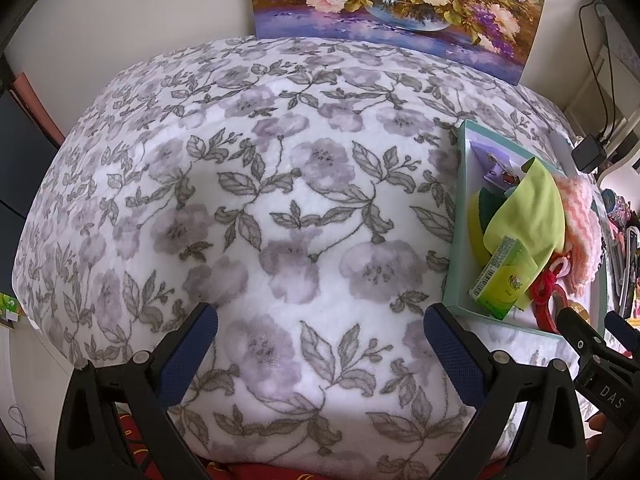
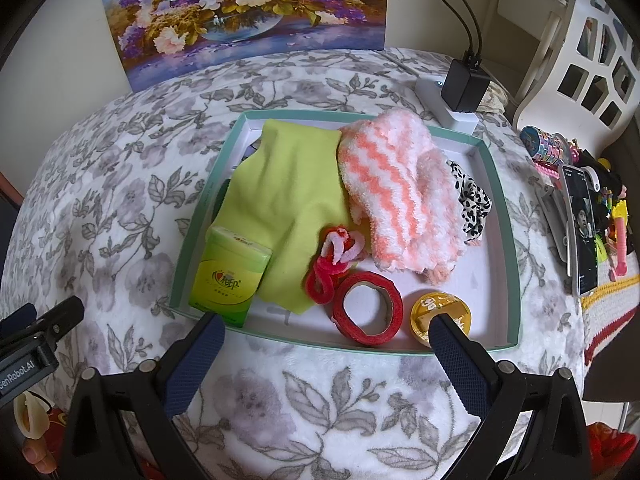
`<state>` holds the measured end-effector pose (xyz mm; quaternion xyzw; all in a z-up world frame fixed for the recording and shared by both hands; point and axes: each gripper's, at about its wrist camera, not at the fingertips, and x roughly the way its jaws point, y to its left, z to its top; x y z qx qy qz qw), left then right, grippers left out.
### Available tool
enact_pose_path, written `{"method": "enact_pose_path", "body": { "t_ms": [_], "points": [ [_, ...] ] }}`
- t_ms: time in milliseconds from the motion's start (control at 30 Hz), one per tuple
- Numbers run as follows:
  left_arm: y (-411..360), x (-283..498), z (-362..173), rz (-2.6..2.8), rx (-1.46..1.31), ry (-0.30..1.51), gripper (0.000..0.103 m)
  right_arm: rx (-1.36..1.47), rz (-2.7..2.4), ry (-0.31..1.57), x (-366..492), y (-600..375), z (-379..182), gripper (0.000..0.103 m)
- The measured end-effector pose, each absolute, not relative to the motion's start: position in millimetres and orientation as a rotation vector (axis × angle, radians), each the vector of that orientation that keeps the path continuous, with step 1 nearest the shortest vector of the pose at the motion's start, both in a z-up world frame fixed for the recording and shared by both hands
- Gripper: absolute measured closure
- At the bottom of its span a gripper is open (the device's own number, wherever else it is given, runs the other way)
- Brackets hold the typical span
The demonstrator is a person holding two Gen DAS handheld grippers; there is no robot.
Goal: Organize soft objects
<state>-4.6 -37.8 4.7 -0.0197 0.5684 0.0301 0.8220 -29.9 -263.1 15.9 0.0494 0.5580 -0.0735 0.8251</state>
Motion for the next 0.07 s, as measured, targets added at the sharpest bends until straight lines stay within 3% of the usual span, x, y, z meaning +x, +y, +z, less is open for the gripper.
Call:
{"method": "enact_pose_path", "body": {
  "t_ms": [67],
  "points": [
    [-37.7,-4.8,4.7,0.064,-0.045,1.210,0.001,0.105,-0.156,1.186,-30.0,-263.1,15.9,0.000]
  ]
}}
